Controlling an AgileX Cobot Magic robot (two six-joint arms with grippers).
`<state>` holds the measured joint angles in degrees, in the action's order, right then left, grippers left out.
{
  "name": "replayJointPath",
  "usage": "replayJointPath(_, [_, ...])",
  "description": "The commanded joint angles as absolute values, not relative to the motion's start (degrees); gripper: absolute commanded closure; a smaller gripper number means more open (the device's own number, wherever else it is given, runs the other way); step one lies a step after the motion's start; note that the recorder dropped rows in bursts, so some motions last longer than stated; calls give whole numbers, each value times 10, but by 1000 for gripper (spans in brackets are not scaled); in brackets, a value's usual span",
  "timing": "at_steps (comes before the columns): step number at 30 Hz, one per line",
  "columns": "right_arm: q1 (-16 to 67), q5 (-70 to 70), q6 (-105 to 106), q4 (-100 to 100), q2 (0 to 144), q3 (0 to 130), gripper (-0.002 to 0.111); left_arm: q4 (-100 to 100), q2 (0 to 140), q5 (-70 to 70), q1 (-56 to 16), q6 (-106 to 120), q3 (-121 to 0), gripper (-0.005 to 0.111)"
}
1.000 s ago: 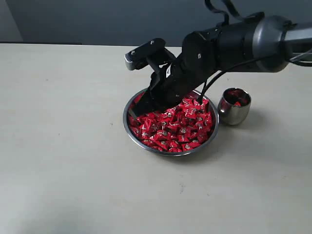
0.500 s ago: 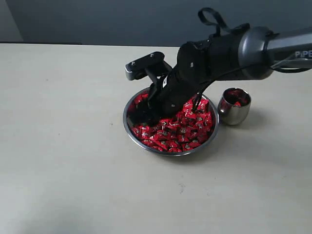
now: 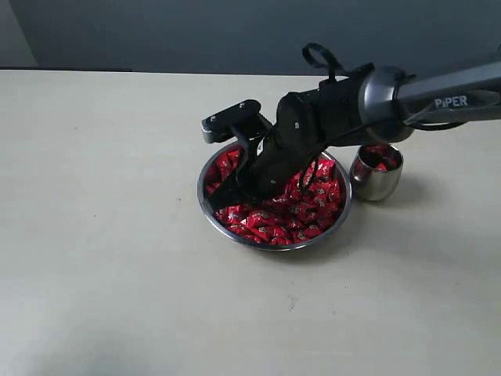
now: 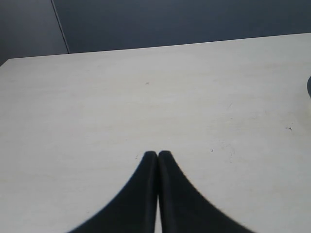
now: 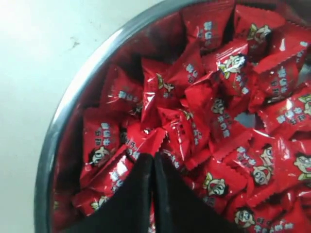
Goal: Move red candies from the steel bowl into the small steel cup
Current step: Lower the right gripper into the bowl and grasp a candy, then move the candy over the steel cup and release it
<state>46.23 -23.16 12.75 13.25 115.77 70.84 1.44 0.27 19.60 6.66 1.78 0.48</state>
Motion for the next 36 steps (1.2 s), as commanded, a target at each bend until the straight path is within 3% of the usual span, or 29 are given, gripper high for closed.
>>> replayJointPath(1, [463,-236,123,118,1120,711,108,16,0,193,62,17,0,106])
replayJointPath(11, [449,-281,107,85,1029,711,108,16,0,193,62,17,0,106])
replayJointPath(20, [335,-345,59,43,971,706,108,16,0,193,62,17,0,106])
replayJointPath(27, [232,-264,53,66,969,623,108,16,0,193,62,17,0,106])
replayJointPath(32, [205,-210,55,72,972,584,107,16,0,193,62,17,0,106])
replayJointPath(36, [205,-203,58,71,994,584,71,16,0,193,62,17,0,106])
